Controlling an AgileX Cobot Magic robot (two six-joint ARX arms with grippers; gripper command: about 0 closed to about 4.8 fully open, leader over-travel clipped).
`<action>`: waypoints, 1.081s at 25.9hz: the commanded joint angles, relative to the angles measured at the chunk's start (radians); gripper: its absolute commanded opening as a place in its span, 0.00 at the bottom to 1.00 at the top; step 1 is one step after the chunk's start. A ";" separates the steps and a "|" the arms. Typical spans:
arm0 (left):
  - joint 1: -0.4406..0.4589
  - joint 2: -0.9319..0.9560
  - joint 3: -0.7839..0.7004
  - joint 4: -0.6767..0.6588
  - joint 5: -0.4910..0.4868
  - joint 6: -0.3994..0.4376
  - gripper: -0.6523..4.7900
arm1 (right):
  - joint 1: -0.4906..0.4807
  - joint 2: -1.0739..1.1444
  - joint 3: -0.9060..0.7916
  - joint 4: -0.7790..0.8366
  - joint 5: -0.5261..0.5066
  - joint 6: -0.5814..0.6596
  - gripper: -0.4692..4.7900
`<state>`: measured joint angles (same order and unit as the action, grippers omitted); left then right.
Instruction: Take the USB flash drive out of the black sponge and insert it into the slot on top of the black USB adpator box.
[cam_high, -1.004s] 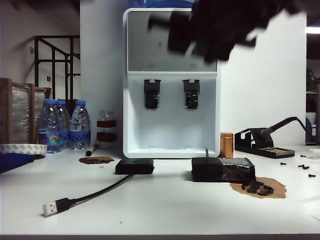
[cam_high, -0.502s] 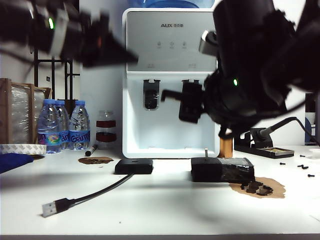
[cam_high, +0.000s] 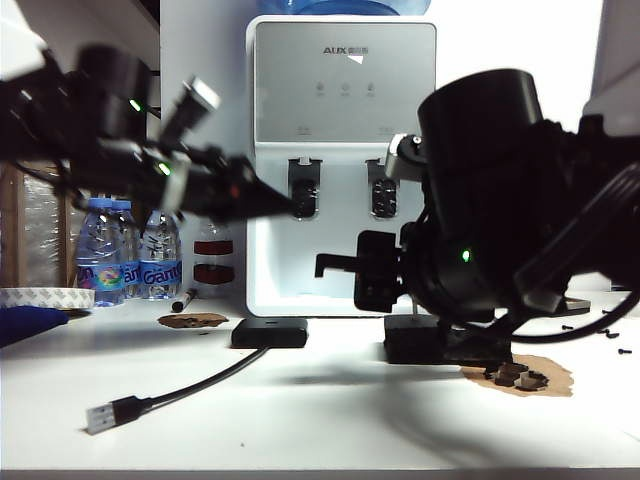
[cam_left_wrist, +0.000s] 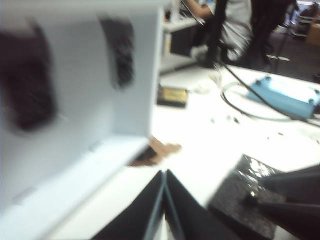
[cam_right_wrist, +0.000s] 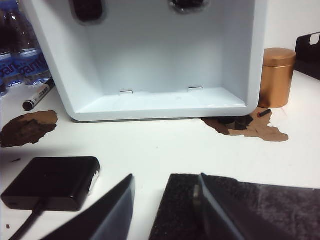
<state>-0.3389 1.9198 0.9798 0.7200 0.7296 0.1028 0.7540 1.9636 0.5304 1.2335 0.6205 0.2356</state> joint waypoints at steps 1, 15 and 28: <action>-0.043 0.061 0.023 0.007 0.017 0.008 0.11 | 0.001 0.038 0.019 0.032 0.010 -0.004 0.49; -0.188 0.138 0.042 0.011 -0.087 0.103 0.11 | -0.019 0.078 0.069 0.076 0.102 -0.124 0.49; -0.209 0.230 0.117 0.013 -0.114 0.098 0.11 | -0.033 0.078 0.080 -0.029 -0.020 -0.060 0.43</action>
<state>-0.5446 2.1487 1.0893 0.7280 0.6167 0.1997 0.7200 2.0457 0.6060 1.1950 0.6044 0.1722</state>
